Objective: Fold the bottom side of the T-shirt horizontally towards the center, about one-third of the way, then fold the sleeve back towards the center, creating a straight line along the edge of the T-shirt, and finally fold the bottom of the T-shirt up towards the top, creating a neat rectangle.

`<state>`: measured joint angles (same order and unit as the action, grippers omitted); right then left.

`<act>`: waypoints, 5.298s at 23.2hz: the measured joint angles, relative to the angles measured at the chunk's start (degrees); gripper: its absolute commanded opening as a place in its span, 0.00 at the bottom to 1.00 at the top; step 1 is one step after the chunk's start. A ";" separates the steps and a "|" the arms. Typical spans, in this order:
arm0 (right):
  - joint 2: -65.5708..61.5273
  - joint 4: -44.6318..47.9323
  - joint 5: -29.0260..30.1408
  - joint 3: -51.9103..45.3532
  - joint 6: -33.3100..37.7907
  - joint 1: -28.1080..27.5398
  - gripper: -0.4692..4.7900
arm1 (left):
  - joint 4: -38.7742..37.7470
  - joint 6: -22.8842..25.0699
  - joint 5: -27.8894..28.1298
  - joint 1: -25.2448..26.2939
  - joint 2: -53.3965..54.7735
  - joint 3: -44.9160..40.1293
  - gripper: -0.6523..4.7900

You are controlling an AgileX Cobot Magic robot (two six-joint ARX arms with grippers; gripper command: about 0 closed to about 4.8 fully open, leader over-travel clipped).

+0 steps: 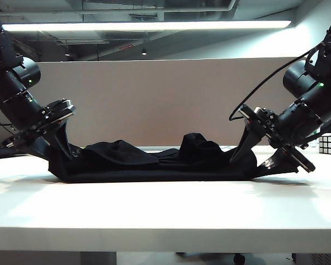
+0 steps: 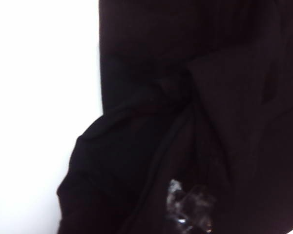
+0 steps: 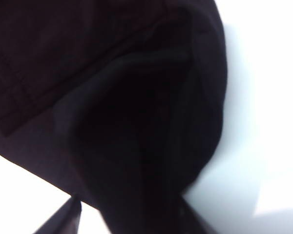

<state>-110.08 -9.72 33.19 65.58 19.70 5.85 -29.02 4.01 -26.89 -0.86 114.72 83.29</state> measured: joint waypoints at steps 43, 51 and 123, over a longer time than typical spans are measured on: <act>49.03 -26.03 -2.23 -8.13 -7.30 0.09 0.08 | -20.31 -0.11 7.37 0.85 -49.57 -20.26 0.11; 25.75 -15.87 -2.58 5.62 -6.93 0.04 0.08 | 0.74 -3.30 6.16 0.83 -36.11 -17.75 0.11; 87.52 10.29 -15.52 -42.42 -11.32 -11.21 0.08 | 15.91 -8.90 11.56 2.05 -102.68 -62.29 0.11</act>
<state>-22.57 0.58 17.67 23.16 8.38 -5.37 -13.10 -4.89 -15.33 1.19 12.03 20.99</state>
